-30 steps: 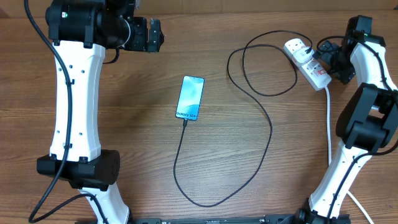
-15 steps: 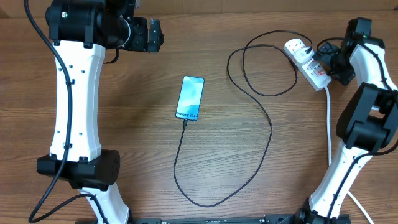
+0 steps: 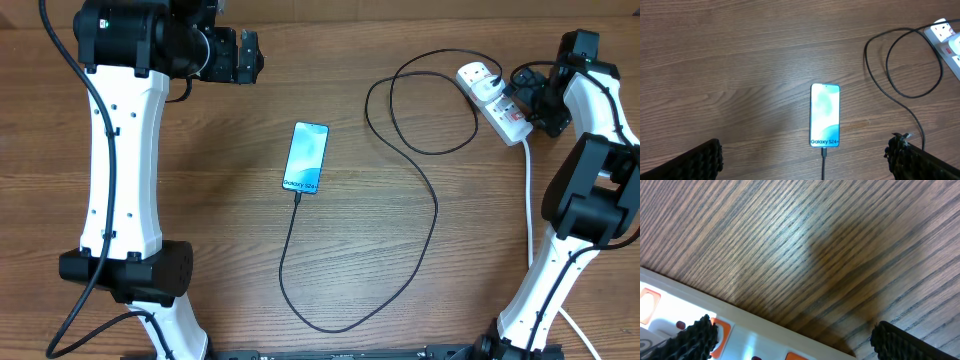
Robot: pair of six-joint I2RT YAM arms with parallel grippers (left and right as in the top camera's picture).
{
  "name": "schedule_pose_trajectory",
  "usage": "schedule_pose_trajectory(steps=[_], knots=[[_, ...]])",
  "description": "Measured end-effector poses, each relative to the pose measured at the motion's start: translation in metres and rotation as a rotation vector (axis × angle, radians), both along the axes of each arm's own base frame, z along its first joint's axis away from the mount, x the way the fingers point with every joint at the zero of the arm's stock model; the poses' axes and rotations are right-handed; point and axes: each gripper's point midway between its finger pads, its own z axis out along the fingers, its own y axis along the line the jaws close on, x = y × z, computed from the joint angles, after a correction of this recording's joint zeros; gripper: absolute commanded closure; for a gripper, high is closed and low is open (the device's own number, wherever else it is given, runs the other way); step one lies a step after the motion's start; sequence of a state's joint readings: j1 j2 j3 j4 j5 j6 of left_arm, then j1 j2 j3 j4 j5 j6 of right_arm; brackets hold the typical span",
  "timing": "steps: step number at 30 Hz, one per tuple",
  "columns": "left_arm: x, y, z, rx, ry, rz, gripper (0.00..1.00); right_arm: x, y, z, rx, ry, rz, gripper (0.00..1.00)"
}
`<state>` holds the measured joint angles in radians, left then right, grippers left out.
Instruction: Plug charger to phone and switch on socket
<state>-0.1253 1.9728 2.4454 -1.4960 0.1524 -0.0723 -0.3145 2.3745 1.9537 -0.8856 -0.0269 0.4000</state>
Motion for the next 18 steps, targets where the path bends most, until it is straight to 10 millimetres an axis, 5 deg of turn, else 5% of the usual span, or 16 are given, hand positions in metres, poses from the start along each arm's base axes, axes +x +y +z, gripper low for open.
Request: schedule_pose_trajectory(steps=[18], knots=[[-0.0001,0.0,0.0002,0.0,0.0,0.0,0.0,-0.0022,0.0034,-0.0006,0.014,0.008,0.015,0.0]])
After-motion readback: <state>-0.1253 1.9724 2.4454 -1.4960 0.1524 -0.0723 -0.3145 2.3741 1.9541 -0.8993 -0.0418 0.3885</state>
